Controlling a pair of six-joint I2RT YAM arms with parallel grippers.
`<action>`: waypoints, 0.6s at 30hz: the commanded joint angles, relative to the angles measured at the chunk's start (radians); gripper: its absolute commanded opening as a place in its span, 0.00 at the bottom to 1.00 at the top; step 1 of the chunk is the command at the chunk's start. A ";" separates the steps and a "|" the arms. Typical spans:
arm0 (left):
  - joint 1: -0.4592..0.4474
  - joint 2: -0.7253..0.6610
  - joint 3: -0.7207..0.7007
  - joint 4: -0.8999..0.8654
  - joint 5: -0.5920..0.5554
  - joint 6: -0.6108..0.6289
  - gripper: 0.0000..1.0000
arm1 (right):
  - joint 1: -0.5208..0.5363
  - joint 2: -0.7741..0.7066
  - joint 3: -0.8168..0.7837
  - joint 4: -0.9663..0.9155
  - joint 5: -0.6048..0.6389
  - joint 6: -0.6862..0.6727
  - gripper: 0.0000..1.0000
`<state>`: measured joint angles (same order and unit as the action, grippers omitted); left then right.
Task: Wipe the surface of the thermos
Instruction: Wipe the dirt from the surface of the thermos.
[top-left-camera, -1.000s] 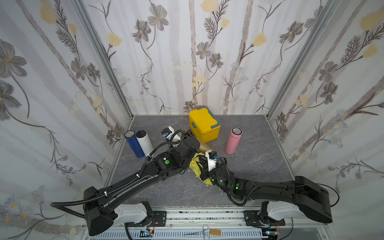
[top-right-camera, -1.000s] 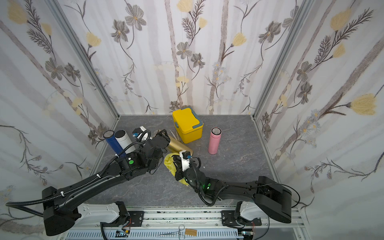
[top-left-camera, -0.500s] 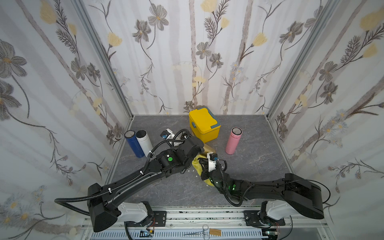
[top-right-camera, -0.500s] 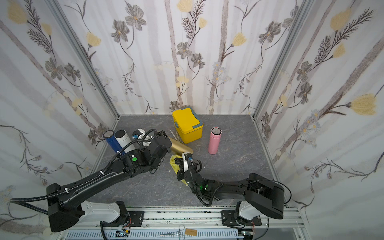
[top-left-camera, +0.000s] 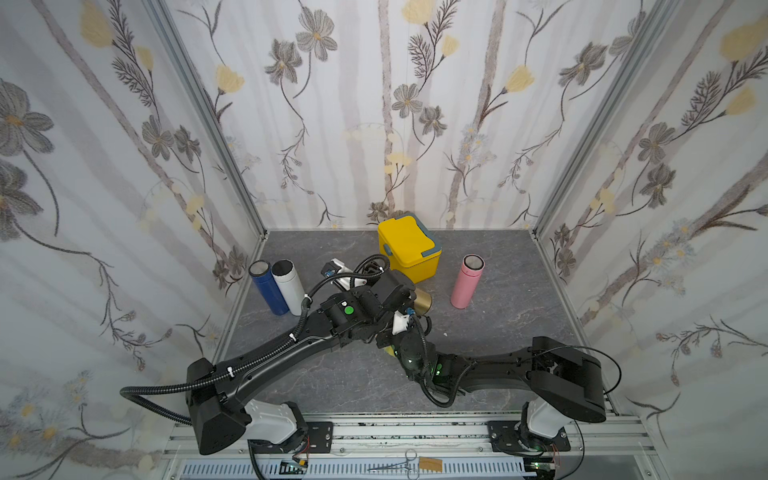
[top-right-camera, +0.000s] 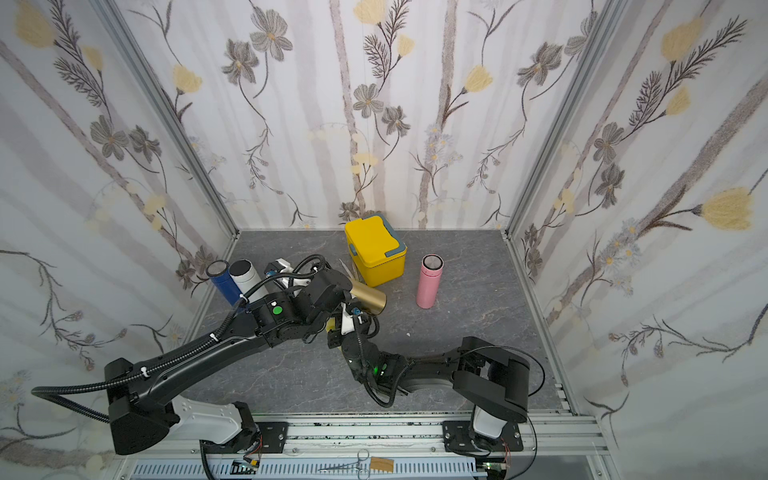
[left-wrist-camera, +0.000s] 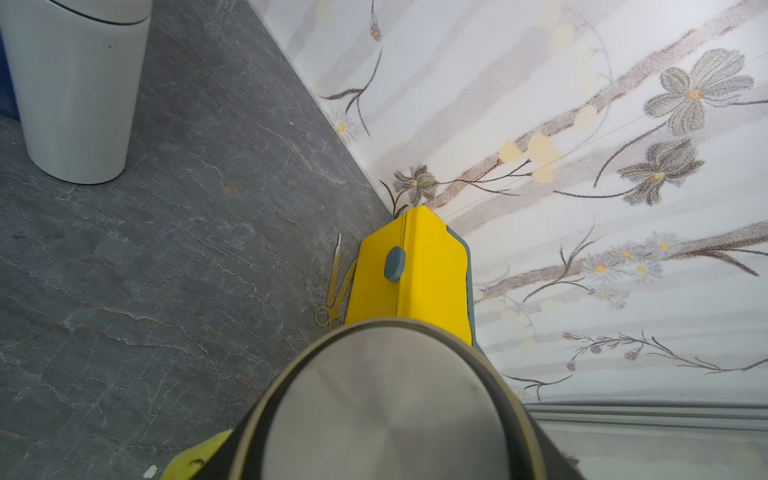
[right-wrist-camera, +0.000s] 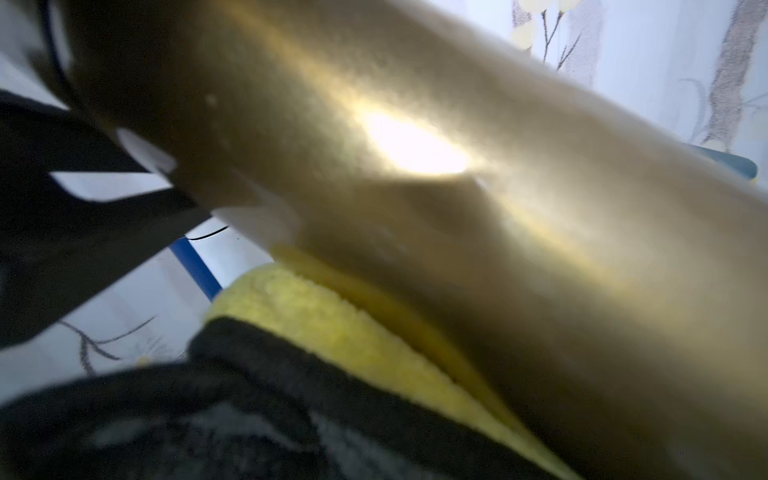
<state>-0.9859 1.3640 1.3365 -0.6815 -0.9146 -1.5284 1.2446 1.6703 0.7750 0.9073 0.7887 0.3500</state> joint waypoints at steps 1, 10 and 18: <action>0.000 0.004 0.024 -0.122 -0.031 -0.032 0.00 | -0.002 -0.007 -0.086 0.081 0.183 0.049 0.00; 0.000 -0.002 0.030 -0.157 -0.034 -0.062 0.00 | 0.025 0.007 -0.111 0.287 0.227 -0.091 0.00; 0.000 0.008 0.034 -0.198 -0.045 -0.113 0.00 | 0.016 0.159 0.108 0.428 0.166 -0.215 0.00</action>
<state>-0.9855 1.3663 1.3643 -0.7498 -0.9607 -1.6413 1.2652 1.8099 0.8585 1.1549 0.9257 0.2047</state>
